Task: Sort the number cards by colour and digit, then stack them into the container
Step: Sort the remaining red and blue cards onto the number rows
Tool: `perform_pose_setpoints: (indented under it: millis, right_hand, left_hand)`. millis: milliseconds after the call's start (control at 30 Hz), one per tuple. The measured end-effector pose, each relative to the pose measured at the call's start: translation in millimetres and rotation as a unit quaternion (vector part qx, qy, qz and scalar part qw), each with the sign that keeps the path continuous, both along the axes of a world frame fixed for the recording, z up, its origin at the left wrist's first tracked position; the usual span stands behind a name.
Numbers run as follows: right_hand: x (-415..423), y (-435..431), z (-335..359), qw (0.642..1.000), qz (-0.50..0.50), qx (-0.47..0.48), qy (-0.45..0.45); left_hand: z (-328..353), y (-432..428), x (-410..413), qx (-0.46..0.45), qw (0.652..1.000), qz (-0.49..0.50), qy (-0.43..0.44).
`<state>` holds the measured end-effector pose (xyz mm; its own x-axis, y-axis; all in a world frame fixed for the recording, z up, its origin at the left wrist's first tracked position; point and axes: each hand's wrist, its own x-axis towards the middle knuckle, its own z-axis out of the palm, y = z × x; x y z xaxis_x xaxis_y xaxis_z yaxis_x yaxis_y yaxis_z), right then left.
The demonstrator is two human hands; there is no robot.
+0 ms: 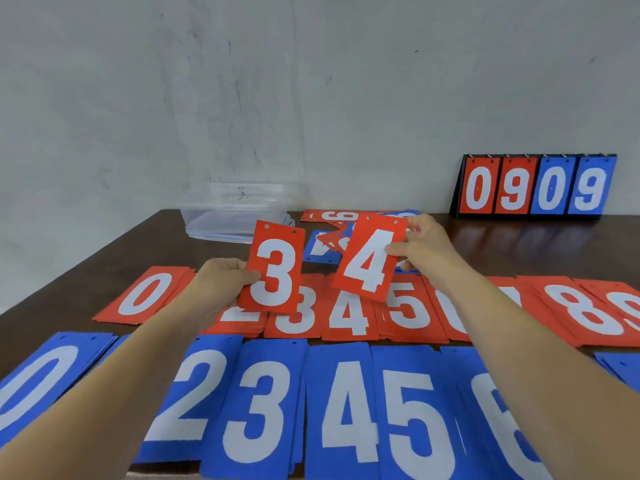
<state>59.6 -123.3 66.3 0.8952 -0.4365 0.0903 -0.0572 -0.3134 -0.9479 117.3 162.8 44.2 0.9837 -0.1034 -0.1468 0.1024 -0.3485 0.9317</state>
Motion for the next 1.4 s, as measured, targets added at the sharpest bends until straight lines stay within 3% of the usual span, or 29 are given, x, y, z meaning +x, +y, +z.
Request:
perform_pose_setpoints:
  millis: [233,533,633,767,867,1000,1200,1400]
  right_hand:
    - [-7,22,-12,0.997,-0.063,0.003,0.041]
    - [-5,40,-27,0.992,-0.046,-0.036,0.108]
    - [0,42,-31,0.99,-0.043,-0.065,0.114]
    - [7,41,-44,0.981,-0.062,-0.147,0.11]
    - [12,42,-49,0.951,-0.067,-0.271,0.131]
    - [13,47,-49,0.905,-0.079,-0.378,0.181]
    - [9,48,-50,0.894,-0.084,-0.396,0.194]
    - [-1,47,-45,0.904,-0.109,-0.378,0.165]
  left_hand:
    - [-8,14,7,-0.039,0.998,-0.033,0.024]
    - [-20,-8,7,-0.024,0.997,-0.059,0.033]
    - [-28,-16,8,0.025,0.998,-0.05,-0.001]
    - [-34,-24,5,0.197,0.972,-0.068,-0.111]
    - [-36,-28,4,0.311,0.931,-0.073,-0.174]
    - [-32,-32,6,0.405,0.895,-0.063,-0.177]
    - [-28,-31,3,0.43,0.881,-0.081,-0.179]
    - [-28,-29,-1,0.377,0.896,-0.084,-0.219]
